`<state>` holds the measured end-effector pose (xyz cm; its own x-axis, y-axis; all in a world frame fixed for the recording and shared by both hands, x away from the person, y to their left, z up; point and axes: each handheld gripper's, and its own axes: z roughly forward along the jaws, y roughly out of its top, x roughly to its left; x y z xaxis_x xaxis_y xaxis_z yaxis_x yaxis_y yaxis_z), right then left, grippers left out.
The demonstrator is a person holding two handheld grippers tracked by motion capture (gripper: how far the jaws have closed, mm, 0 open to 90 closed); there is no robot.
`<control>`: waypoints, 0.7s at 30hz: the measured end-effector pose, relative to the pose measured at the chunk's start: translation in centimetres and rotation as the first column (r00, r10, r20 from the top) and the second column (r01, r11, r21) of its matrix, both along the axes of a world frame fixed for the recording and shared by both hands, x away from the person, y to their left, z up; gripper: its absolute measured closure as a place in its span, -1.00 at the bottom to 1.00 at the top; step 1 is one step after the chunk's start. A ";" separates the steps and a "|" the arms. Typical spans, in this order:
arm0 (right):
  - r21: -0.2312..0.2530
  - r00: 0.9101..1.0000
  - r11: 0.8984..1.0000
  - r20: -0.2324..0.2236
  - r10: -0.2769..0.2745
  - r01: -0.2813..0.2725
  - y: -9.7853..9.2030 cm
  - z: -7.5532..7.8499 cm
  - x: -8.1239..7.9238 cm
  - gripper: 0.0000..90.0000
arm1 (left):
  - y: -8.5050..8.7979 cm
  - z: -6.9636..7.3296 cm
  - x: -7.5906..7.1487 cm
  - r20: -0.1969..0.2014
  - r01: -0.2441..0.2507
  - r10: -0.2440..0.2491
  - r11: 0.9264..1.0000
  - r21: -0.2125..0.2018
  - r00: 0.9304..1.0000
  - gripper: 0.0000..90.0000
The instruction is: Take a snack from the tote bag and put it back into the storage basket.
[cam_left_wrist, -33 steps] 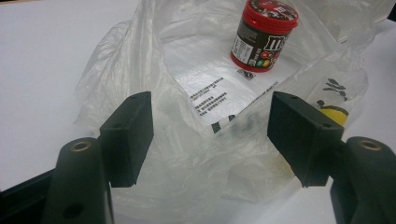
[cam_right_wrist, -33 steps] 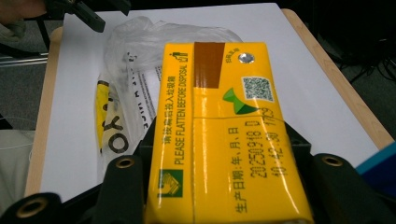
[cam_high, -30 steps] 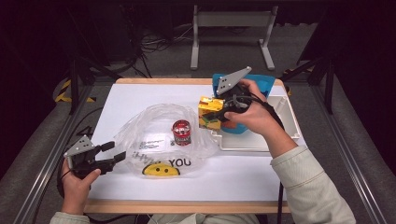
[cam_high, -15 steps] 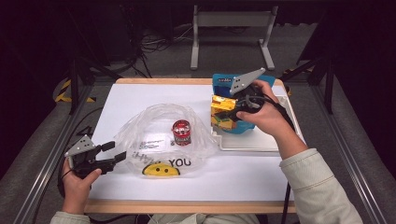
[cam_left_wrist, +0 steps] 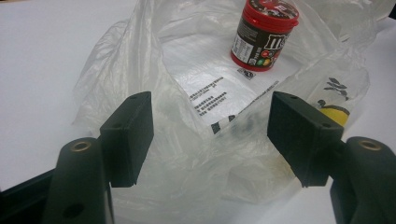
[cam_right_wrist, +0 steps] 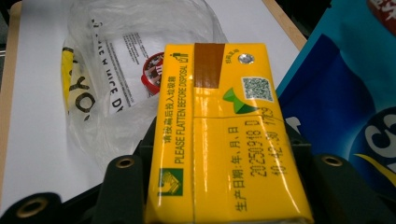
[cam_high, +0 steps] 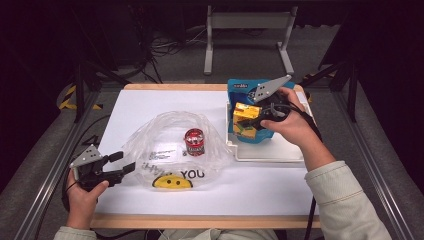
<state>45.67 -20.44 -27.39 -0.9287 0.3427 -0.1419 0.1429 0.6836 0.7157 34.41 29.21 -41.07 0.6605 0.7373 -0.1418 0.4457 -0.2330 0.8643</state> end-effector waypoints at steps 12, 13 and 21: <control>-0.016 1.000 1.000 -0.008 -0.009 0.008 -0.8 -1.6 0.4 0.12 | 0.0 0.0 0.0 0.003 -0.001 0.001 1.000 0.001 1.000 -0.28; -0.017 1.000 1.000 -0.007 -0.008 0.008 -0.9 -1.7 0.4 0.12 | 0.0 0.0 0.0 0.003 -0.001 0.001 1.000 0.001 1.000 -0.28; -0.033 1.000 0.999 -0.020 -0.009 0.008 -1.1 -3.3 0.7 0.12 | 0.0 0.0 0.0 0.001 -0.002 0.002 1.000 0.002 1.000 -0.28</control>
